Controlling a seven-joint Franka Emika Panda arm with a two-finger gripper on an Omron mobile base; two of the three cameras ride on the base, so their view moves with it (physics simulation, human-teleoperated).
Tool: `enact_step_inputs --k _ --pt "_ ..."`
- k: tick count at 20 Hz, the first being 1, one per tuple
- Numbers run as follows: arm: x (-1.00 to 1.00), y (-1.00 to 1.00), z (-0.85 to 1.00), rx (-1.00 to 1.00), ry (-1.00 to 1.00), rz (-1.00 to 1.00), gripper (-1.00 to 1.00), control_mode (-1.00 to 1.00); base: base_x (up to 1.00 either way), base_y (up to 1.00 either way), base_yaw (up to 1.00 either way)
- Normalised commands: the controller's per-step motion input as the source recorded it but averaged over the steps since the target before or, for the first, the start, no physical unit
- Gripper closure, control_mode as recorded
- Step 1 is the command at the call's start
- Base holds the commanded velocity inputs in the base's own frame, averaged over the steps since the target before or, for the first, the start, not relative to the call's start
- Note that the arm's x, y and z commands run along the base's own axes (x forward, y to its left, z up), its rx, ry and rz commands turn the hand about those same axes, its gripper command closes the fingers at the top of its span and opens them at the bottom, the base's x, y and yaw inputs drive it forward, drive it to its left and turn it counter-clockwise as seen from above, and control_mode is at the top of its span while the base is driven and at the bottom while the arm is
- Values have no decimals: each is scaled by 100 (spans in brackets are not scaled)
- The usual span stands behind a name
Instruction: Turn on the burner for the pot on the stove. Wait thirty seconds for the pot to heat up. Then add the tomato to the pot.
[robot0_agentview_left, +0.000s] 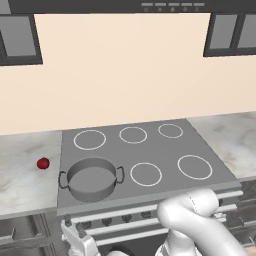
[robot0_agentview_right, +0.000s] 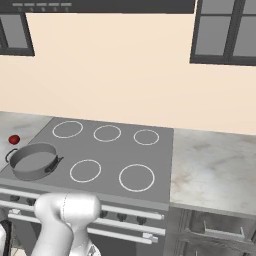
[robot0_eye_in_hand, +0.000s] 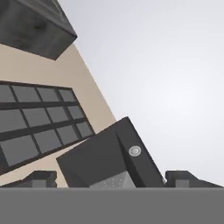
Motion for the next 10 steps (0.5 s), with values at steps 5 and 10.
enact_step_inputs --k 5,10 --pt "0 -11 91 7 12 0 -100 -100 0 0 0" --pt "-15 -2 94 1 39 -2 -100 -100 0 0 0"
